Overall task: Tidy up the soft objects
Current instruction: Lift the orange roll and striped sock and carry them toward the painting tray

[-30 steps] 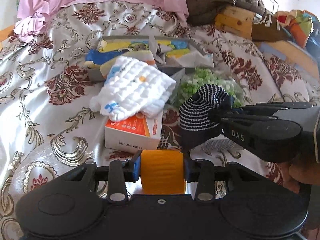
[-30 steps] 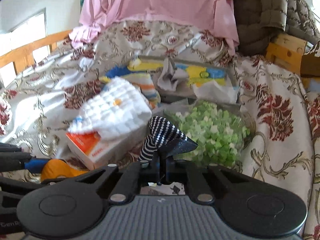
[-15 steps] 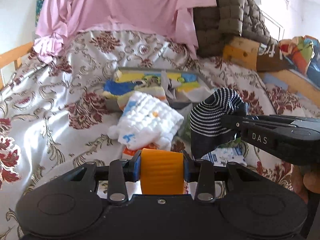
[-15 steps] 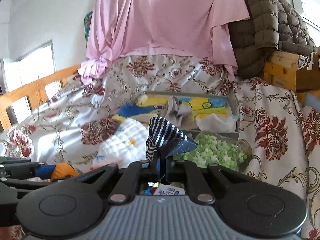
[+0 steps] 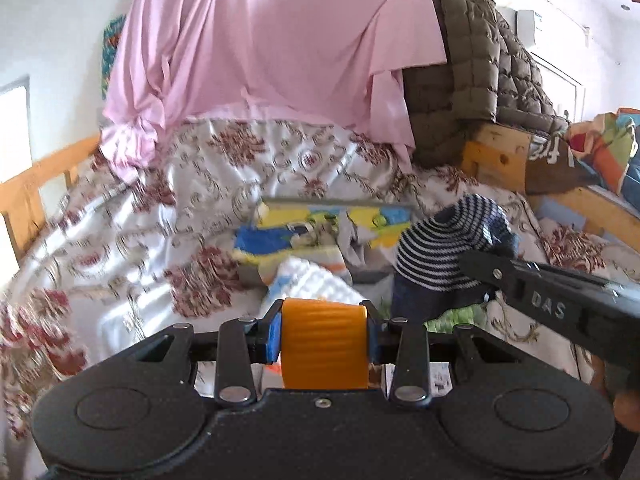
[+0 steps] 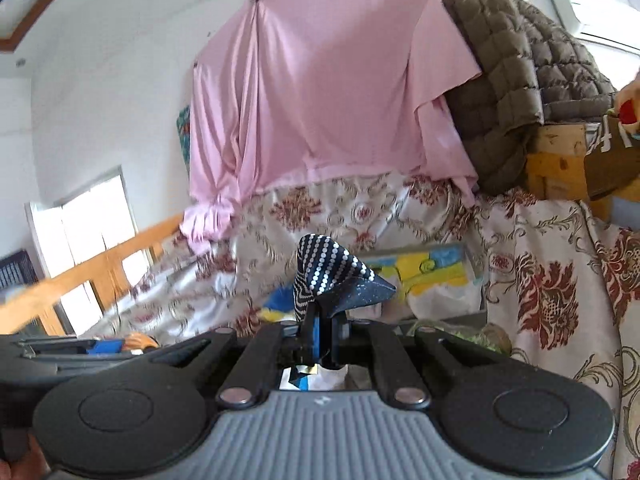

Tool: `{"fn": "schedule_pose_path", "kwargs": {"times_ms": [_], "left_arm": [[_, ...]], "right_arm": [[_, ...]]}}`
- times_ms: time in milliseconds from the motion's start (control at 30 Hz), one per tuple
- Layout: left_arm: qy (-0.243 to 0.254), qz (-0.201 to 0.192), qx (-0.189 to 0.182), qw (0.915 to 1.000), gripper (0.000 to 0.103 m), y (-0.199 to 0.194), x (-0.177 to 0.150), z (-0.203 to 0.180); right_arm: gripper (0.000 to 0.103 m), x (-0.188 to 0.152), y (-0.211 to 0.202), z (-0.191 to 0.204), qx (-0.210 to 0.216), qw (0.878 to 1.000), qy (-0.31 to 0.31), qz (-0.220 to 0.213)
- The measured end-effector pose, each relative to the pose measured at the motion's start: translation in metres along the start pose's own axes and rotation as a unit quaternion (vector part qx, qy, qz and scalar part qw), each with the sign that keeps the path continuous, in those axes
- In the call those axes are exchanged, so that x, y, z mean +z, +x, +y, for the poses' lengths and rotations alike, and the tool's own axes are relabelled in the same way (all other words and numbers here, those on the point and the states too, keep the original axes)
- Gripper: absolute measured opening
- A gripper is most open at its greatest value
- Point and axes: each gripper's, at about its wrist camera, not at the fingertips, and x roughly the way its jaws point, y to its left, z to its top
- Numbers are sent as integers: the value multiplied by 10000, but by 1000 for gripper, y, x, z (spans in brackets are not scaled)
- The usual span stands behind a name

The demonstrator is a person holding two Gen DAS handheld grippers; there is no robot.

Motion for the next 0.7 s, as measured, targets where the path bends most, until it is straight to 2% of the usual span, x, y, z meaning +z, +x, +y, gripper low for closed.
{"fn": "schedule_pose_path", "kwargs": {"times_ms": [133,333,500,700], "left_arm": [[303,-328,357,9984,40,-13,21,-16],[556,-666,625,9943,40,-25,43,-37],[706,-886,710,9910,40,-27,55,-49],[697,-943,764,9902,40,-15,70,-51]], "right_arm": [[6,7,-10,-10,-25,9996,192,-204],[6,14,-21,-23,-96,9981,375,-480],[6,20,-24,-28,-159,9969,395,-660],[6,29,-20,-30,-178,9956,313,-862]]}}
